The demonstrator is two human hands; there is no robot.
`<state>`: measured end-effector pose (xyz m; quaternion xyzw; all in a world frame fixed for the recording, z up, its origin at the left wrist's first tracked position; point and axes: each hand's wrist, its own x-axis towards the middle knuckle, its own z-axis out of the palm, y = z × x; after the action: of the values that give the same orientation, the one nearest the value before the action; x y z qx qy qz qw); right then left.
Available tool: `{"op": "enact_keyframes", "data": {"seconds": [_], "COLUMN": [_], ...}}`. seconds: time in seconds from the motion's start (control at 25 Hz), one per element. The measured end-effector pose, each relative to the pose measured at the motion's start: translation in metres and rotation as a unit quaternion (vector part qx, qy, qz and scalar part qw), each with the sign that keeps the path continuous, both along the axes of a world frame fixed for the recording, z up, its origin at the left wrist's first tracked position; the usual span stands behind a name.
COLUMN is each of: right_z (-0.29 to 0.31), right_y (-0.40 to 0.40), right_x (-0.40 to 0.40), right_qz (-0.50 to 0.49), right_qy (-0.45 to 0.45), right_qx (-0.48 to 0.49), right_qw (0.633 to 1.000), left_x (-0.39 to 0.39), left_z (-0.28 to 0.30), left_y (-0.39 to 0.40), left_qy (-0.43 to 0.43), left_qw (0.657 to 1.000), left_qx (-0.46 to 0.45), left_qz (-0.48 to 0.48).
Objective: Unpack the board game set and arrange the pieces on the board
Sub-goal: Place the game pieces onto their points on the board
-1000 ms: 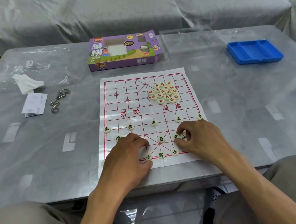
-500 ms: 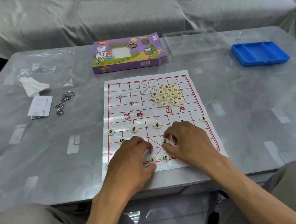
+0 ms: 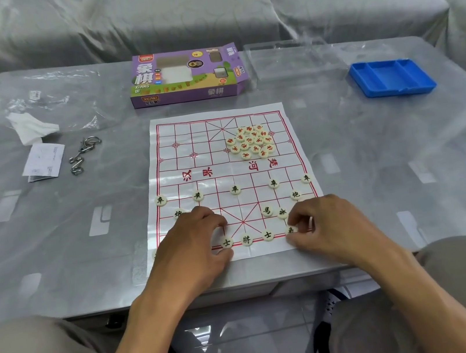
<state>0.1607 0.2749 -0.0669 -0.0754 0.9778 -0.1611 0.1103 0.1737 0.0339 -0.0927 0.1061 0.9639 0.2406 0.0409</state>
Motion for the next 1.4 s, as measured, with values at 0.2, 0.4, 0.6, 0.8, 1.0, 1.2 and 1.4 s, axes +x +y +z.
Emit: {"op": "enact_keyframes", "data": {"seconds": [0.2,0.4,0.6,0.8,1.0,1.2,1.4], "right_z": [-0.005,-0.006,-0.020,-0.016,0.010,0.000,-0.002], "right_y": [0.000,-0.013,-0.030,-0.030,0.015,0.024,0.020], "right_x": [-0.001,-0.011,-0.023,-0.023,-0.009,0.005,0.005], "right_qz": [0.011,0.003,0.036,0.024,-0.041,-0.042,-0.037], "right_qy": [0.002,0.102,0.120,0.125,0.098,0.012,-0.007], "right_qx": [0.001,-0.068,-0.034,-0.059,-0.089,-0.044,-0.046], "right_qw": [1.000,0.992,0.992,0.990,0.990,0.998,0.998], "left_x": [0.001,0.001,0.000,-0.002,-0.001,-0.001,-0.001], "left_z": [0.001,0.001,-0.002,-0.003,-0.003,-0.004,-0.003], "left_y": [0.001,0.001,0.000,0.000,-0.002,-0.001,-0.001], "left_qy": [0.001,0.002,0.004,0.007,0.005,-0.001,0.000], "left_qw": [1.000,1.000,1.000,1.000,1.000,1.000,1.000], "left_qx": [-0.004,-0.005,0.004,0.004,0.018,0.012,0.019], "left_qz": [-0.001,0.002,0.003,0.003,0.006,0.001,0.001]}}
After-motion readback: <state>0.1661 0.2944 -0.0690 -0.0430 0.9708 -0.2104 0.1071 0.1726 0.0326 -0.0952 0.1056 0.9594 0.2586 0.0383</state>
